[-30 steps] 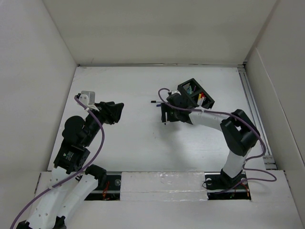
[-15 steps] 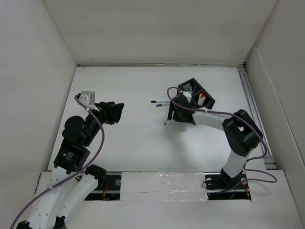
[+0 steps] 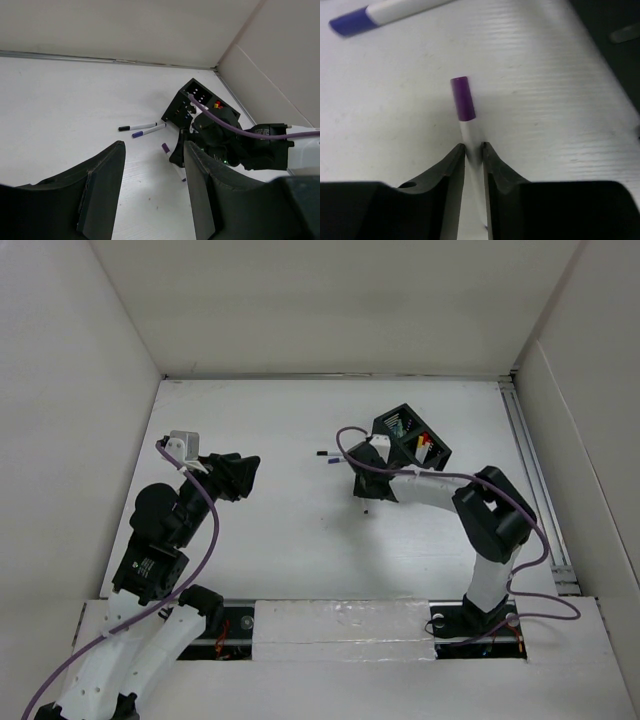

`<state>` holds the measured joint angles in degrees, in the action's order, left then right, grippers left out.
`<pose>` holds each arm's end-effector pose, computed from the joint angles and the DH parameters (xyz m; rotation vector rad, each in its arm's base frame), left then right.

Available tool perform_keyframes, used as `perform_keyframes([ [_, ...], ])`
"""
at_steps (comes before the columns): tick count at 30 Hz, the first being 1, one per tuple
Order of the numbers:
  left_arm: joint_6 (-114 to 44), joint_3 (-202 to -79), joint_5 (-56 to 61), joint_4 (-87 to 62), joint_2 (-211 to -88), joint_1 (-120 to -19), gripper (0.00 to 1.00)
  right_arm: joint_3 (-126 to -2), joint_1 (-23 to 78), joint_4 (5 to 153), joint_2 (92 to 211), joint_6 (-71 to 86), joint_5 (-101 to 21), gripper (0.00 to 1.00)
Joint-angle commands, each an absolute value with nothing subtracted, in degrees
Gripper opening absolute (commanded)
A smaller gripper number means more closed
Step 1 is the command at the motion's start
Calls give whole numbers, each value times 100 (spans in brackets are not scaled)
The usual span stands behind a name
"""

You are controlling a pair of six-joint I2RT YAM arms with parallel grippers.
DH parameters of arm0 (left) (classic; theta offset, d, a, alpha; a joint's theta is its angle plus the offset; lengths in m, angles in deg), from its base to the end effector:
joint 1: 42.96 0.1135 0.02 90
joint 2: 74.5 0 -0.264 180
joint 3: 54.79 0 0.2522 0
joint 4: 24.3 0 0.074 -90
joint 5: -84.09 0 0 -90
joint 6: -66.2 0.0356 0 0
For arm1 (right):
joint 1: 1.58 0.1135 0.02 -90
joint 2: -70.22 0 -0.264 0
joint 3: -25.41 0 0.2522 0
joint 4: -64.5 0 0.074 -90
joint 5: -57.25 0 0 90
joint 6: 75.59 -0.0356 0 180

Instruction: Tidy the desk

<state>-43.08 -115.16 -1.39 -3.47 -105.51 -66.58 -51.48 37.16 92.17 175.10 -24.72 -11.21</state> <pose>0.1105 -0.0514 0.3894 0.1217 1.4516 -0.6713 0.2975 0.2219 0.1618 0.1521 2.4451 0.1130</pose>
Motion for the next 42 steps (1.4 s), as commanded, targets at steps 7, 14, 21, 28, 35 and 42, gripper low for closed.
perform_keyframes([
  [7,-4234,-11514,-72,-615,-10518,-6634,46,-5594,4289,9725,17903,-2268,-585,49],
  [14,-4234,-11514,-90,-615,-10535,-6634,46,-5655,4289,9724,18017,-1917,-938,4],
  [21,-4234,-11505,-72,-632,-10535,-6634,46,-5322,4289,9120,17052,-1811,-929,0],
  [28,-4234,-11505,-55,-623,-10526,-6634,46,-4883,4052,8433,15224,-1679,-745,0],
  [35,-4243,-11496,-46,-632,-10500,-6634,46,-4584,2885,7715,14238,-1714,143,0],
  [42,-4234,-11487,-46,-632,-10465,-6634,46,-4670,2013,7299,14729,-1425,661,0],
])
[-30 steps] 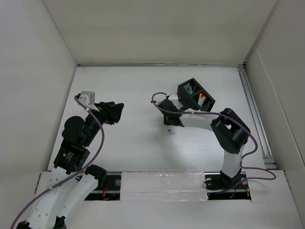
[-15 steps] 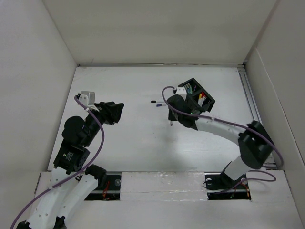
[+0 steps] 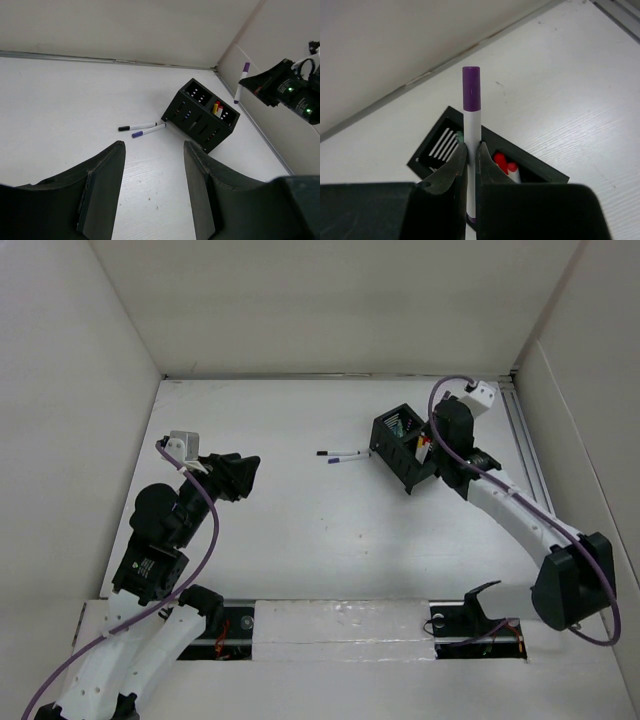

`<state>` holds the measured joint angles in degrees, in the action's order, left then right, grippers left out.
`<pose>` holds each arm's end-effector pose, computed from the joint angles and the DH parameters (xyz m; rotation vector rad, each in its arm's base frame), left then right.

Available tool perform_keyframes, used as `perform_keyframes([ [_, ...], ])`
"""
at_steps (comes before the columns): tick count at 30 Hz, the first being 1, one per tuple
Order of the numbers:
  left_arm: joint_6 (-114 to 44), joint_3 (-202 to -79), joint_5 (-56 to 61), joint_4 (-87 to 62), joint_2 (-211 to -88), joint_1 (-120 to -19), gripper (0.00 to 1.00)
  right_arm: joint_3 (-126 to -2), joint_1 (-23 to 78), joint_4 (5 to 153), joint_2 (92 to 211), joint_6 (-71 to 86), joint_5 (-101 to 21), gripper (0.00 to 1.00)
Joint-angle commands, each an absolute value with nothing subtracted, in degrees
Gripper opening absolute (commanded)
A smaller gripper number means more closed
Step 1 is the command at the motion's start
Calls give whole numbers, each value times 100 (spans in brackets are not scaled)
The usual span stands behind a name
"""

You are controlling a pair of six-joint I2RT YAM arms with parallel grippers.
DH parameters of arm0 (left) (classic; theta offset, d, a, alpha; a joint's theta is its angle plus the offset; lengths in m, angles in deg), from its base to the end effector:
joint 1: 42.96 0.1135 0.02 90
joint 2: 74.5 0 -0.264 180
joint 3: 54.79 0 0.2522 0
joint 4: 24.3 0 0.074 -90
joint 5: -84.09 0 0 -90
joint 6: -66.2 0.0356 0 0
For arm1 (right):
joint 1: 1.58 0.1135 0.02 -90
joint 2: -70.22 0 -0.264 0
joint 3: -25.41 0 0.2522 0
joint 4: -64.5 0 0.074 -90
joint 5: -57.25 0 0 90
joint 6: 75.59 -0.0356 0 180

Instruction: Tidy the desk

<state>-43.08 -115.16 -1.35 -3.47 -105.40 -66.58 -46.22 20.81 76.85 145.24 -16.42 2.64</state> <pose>0.1100 -0.0512 0.3896 0.1223 1.4496 -0.6721 0.2877 0.0962 0.3257 0.5486 1.7088 0.0940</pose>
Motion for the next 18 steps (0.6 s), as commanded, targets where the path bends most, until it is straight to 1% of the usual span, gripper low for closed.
perform_keyframes([
  [1,-4234,-11487,-37,-632,-10474,-6634,46,-4706,1961,7281,14895,-1363,819,0],
  [12,-4243,-11496,-55,-632,-10500,-6634,46,-4864,1960,7413,15696,-1248,1259,0],
  [18,-4234,-11496,-55,-623,-10518,-6634,46,-4759,2240,7404,15907,-1362,1646,0],
])
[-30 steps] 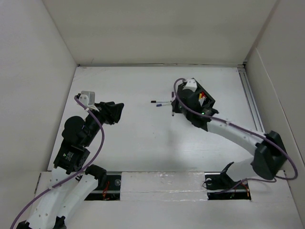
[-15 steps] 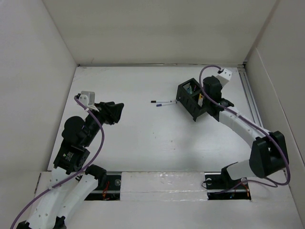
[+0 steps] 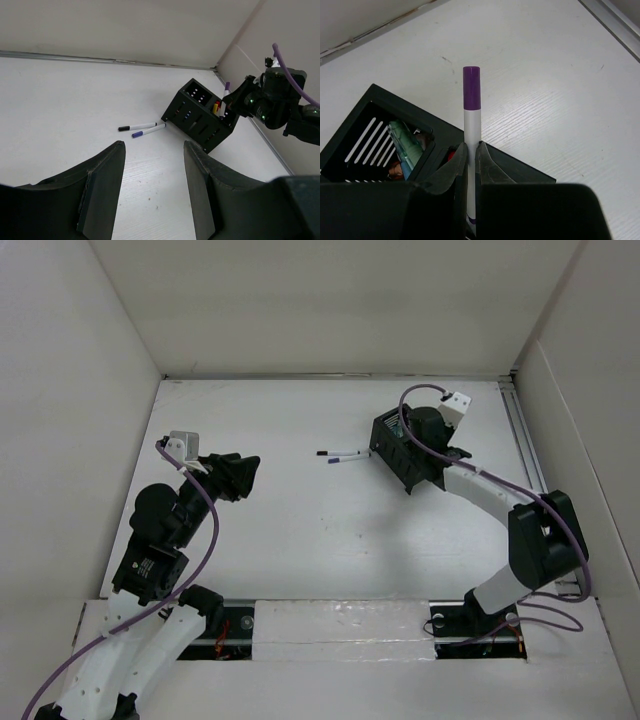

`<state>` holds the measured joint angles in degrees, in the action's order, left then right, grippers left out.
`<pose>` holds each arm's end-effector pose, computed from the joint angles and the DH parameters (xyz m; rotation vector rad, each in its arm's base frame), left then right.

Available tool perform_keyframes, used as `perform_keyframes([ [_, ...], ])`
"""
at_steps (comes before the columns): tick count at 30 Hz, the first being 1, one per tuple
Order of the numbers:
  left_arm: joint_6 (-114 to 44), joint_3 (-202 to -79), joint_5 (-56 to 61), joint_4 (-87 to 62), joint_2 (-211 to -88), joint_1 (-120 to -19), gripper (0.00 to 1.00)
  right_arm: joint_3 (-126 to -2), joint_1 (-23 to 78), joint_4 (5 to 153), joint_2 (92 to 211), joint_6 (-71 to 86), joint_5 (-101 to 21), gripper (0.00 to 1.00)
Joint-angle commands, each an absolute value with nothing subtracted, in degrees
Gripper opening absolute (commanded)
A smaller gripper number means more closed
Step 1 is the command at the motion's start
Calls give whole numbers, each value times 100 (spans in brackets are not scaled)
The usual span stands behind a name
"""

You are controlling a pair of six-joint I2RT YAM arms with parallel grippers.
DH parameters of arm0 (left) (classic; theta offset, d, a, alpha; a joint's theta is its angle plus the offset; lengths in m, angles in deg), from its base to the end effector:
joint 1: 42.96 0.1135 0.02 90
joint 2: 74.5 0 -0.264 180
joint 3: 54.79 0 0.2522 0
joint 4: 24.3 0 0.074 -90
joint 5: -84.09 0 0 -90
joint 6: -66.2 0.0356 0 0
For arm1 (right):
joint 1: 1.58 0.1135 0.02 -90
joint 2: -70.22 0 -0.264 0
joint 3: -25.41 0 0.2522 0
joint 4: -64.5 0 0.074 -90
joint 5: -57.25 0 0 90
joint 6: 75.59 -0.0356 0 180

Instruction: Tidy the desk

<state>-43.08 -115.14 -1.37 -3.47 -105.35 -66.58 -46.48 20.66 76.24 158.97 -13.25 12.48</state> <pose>0.1098 -0.0511 0.3896 0.1220 1.4491 -0.6720 0.3267 0.1063 0.2569 0.5491 1.8417 -0.2374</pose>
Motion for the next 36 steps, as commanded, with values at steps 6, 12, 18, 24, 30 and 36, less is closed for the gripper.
perform_keyframes([
  [6,-4243,-11496,-46,-632,-10518,-6634,46,-4601,2505,7343,15750,-1433,2025,22],
  [12,-4234,-11487,-55,-623,-10509,-6634,46,-4609,2619,7448,15328,-1477,1542,51],
  [18,-4234,-11487,-37,-632,-10500,-6634,46,-4758,3118,7474,15247,-1380,673,24],
  [24,-4234,-11487,-28,-623,-10500,-6634,46,-5504,3717,7982,16284,-1582,126,0],
  [30,-4234,-11496,-37,-632,-10500,-6634,46,-6392,3779,8669,17629,-1828,-6,35],
  [36,-4234,-11479,-46,-615,-10474,-6634,46,-7149,3779,9135,18517,-1960,-14,46],
])
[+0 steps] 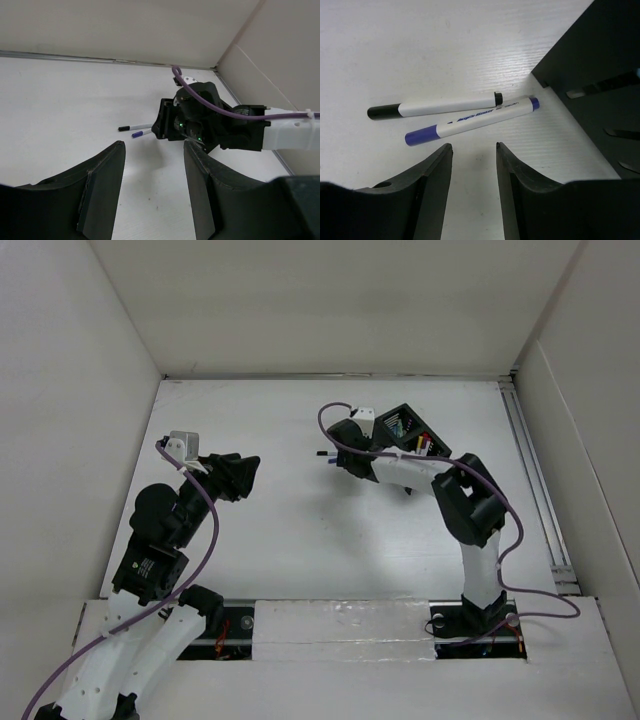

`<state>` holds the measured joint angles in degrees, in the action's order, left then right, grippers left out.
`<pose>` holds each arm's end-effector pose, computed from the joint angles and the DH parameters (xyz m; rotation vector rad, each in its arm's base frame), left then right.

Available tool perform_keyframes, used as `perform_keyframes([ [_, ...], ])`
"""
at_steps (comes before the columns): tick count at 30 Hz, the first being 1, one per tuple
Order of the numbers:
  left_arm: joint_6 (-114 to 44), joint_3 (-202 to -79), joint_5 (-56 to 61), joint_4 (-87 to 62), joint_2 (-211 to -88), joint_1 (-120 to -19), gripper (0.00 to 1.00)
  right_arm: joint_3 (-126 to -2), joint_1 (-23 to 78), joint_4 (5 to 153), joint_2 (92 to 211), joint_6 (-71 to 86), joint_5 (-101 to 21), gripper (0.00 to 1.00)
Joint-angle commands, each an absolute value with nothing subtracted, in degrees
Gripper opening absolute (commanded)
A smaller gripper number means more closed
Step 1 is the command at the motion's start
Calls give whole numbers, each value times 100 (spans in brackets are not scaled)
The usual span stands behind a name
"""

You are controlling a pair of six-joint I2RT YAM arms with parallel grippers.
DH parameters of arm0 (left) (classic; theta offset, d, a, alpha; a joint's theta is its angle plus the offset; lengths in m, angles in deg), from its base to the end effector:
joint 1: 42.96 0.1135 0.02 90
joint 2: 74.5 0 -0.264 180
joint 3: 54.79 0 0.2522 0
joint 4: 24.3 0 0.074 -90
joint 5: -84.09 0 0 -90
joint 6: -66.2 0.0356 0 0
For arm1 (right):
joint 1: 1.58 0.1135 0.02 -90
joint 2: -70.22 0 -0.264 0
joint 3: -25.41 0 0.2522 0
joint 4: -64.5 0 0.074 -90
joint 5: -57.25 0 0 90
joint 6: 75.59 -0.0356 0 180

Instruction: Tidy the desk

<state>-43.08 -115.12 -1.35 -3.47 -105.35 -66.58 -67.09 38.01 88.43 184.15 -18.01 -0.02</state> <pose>0.1099 -0.0511 0.3895 0.1223 1.4495 -0.6722 0.3474 0.2623 0.1887 0.1269 2.2089 0.0083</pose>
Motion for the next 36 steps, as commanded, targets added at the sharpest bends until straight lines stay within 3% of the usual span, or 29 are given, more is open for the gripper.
perform_keyframes([
  [1,-4234,-11479,-46,-606,-10482,-6634,46,-7210,3779,9223,18596,-1995,-76,46],
  [36,-4234,-11487,-2,-623,-10500,-6634,46,-7571,3498,9259,19115,-2901,82,48],
])
